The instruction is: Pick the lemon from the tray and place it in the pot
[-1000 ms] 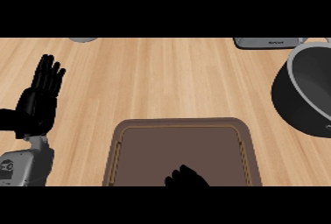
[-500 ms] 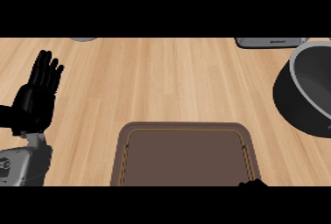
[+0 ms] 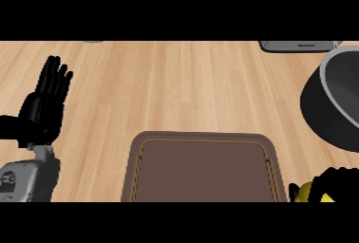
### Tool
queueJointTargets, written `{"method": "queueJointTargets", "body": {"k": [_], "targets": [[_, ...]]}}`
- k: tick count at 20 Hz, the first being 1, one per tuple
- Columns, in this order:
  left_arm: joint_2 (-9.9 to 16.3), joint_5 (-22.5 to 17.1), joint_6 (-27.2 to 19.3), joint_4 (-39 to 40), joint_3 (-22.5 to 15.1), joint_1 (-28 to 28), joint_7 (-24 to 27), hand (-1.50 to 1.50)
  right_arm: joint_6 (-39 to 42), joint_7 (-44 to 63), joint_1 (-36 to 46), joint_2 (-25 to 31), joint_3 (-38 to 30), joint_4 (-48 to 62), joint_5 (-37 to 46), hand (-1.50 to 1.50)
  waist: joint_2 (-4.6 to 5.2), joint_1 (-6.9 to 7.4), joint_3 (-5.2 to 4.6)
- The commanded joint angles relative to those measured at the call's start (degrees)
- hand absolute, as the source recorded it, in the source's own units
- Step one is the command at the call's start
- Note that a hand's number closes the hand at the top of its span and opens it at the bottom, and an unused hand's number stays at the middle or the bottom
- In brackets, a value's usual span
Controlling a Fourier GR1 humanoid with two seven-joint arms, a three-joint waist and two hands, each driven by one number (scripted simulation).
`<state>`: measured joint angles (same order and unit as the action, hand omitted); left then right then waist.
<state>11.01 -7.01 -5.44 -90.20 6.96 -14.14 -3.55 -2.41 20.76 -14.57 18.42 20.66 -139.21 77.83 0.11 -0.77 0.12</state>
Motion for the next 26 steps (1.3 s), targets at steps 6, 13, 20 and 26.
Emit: {"method": "queueJointTargets", "body": {"k": [6,13,20,26], "targets": [[-0.6,-0.2,-0.4,-1.1,-0.1,0.0,-0.5,0.0,3.8,-7.1,2.8,4.1,-25.0,5.1,-26.5,1.5,0.05,0.31,0.15],[0.4,-0.9,0.9,2.9,1.0,-3.1,0.4,0.0,4.5,-22.4,10.4,12.6,-44.7,27.2,-48.0,1.5,0.09,-0.12,0.04],[-2.3,1.8,-0.6,0.9,-2.4,-0.7,0.8,0.0,0.8,-43.1,21.8,19.5,-47.6,60.6,-47.4,1.5,0.24,1.99,0.01],[-1.3,1.0,0.1,1.8,-1.0,-2.7,0.1,0.0,-2.9,-50.2,33.0,21.8,-44.6,82.5,-42.7,1.5,0.34,2.22,-0.02]]}}
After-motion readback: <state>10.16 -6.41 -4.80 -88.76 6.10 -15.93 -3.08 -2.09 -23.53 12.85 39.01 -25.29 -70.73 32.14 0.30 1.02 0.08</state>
